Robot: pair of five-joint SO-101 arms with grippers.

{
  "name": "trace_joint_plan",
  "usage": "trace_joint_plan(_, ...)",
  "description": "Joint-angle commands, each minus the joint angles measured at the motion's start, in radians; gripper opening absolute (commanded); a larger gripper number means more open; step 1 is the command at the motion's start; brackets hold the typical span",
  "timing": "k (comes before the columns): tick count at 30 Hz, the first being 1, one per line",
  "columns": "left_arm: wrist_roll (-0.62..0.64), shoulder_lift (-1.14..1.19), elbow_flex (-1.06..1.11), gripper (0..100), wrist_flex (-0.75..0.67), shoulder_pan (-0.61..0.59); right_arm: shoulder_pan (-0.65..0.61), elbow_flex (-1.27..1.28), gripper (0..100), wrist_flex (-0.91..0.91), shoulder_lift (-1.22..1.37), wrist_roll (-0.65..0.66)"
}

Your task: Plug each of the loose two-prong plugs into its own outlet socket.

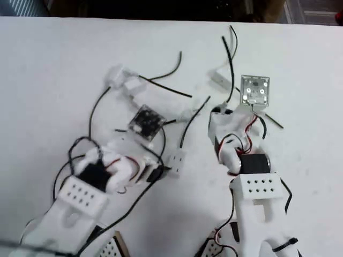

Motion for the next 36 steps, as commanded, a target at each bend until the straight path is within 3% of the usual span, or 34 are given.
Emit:
trace_joint_plan(1,0.008,0.243,-0.152,34,-0.025,0.048,0.025,-0.005,1.7,-0.024,-0.015,-0.014)
trace_joint_plan(10,0.083,0.648,-0.377,34,-0.06,0.151,0.024,-0.003,1.7,-0.024,-0.015,-0.014)
trace_joint_plan(19,0.069,0.901,-0.526,31,-0.055,0.14,0.021,-0.002,1.7,-0.024,-0.015,-0.014)
trace_joint_plan(24,-0.183,0.912,-0.542,16,-0.058,0.157,0.021,0.006,1.7,-0.024,-0.015,-0.012)
trace_joint_plan(30,-0.479,0.915,-0.545,14,-0.06,0.143,0.021,0.006,1.7,-0.024,-0.015,-0.011)
trace_joint_plan(33,-0.512,0.909,-0.545,20,-0.054,0.142,0.021,0.006,1.7,-0.024,-0.015,-0.011)
trace_joint_plan(36,-0.423,0.908,-0.559,30,-0.052,0.124,0.021,0.008,1.7,-0.024,-0.015,-0.011)
